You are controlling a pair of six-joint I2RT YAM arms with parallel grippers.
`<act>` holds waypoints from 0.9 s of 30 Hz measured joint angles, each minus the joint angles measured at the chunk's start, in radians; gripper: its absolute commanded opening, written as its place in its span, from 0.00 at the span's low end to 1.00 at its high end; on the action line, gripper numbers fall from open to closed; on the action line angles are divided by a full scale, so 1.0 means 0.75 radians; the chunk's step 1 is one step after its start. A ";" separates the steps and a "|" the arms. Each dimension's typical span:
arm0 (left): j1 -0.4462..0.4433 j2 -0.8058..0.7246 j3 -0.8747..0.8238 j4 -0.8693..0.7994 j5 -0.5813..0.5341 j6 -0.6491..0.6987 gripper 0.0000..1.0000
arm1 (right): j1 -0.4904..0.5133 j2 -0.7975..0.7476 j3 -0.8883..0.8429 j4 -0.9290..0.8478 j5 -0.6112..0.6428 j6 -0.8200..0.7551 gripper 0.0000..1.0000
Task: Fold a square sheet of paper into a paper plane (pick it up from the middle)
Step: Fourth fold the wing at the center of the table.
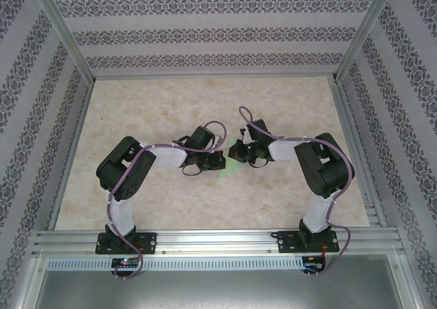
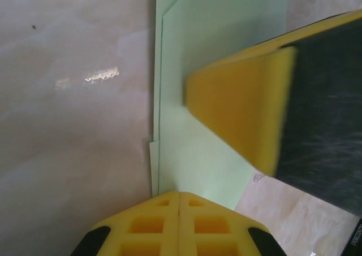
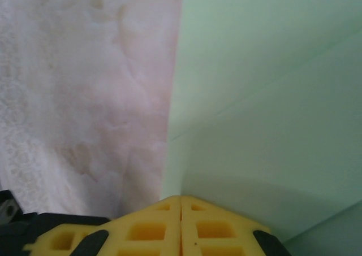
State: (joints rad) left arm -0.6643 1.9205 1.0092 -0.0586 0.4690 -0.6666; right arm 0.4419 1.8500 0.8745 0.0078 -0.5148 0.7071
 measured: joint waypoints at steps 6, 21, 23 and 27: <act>0.000 -0.015 0.000 -0.012 0.007 0.000 0.00 | 0.002 0.009 0.001 0.008 -0.013 0.002 0.07; -0.002 -0.179 -0.021 -0.023 0.158 -0.026 0.14 | -0.003 0.014 0.002 0.010 -0.023 0.003 0.07; -0.007 -0.152 -0.026 -0.024 0.164 -0.032 0.14 | -0.007 0.016 0.003 0.010 -0.029 0.003 0.07; -0.019 -0.082 -0.026 -0.025 0.174 -0.040 0.14 | -0.008 0.018 0.004 0.008 -0.038 0.003 0.07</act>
State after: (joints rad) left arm -0.6785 1.8587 0.9897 -0.0772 0.5995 -0.6964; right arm 0.4362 1.8637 0.8776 0.0139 -0.5430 0.7090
